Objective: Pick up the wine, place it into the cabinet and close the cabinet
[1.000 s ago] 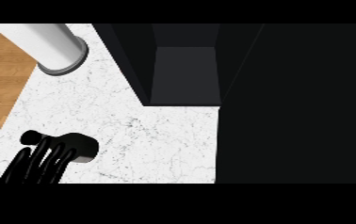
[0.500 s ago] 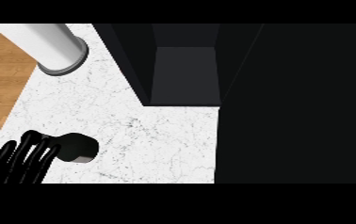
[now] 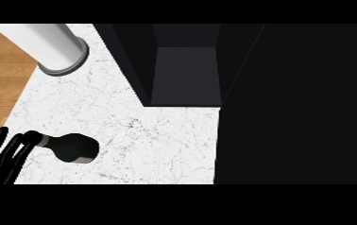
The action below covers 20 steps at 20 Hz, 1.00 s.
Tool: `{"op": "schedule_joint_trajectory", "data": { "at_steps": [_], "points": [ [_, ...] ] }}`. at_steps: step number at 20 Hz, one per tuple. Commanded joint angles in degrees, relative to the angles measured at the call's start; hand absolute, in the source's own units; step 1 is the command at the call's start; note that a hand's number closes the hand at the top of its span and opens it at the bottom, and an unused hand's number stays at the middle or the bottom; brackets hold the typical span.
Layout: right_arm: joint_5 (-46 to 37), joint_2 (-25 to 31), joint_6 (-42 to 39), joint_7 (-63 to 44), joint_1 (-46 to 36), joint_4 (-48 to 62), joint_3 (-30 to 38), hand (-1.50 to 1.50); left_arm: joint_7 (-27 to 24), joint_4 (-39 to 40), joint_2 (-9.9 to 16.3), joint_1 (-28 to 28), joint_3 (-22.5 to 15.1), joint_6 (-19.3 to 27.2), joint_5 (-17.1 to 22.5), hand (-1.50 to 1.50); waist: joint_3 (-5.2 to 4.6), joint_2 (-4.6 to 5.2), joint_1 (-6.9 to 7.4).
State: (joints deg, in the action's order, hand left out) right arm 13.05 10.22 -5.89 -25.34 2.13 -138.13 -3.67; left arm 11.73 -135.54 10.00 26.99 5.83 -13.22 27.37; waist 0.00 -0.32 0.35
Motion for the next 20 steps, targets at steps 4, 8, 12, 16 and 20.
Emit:
{"op": "schedule_joint_trajectory", "data": {
  "at_steps": [4, 8, 12, 16, 20],
  "points": [
    [2.4, 0.8, 1.1, -4.0, 1.6, -8.6, 1.4, -1.5, 1.7, -7.4, 0.2, 1.3, 6.7, -0.5, 10.8, -1.5, 0.0, -0.14, -0.1],
    [0.9, 0.1, 3.6, -7.5, -0.7, -10.1, -0.2, -1.5, 0.4, 1.1, 3.1, -1.9, 14.2, -3.5, 15.1, -1.5, -0.09, -0.03, -0.19],
    [6.2, 1.7, 0.2, -6.3, 1.0, -9.9, 3.2, -1.5, 5.2, 1.8, 3.9, -3.9, 14.7, -1.4, 16.6, -1.5, 0.02, 0.08, -0.58],
    [2.5, -0.8, -0.3, -2.5, 4.4, -9.7, 0.1, -1.5, 5.8, 8.0, 6.7, -5.6, 19.6, -4.4, 21.8, -1.5, 0.02, 0.12, -0.67],
    [4.4, 0.2, 1.6, -6.7, -1.4, -8.4, 2.3, -1.5, 4.0, 15.6, 5.4, -7.5, 17.2, -9.2, 18.1, -1.5, -0.03, 0.24, -0.66]
  ]
}}
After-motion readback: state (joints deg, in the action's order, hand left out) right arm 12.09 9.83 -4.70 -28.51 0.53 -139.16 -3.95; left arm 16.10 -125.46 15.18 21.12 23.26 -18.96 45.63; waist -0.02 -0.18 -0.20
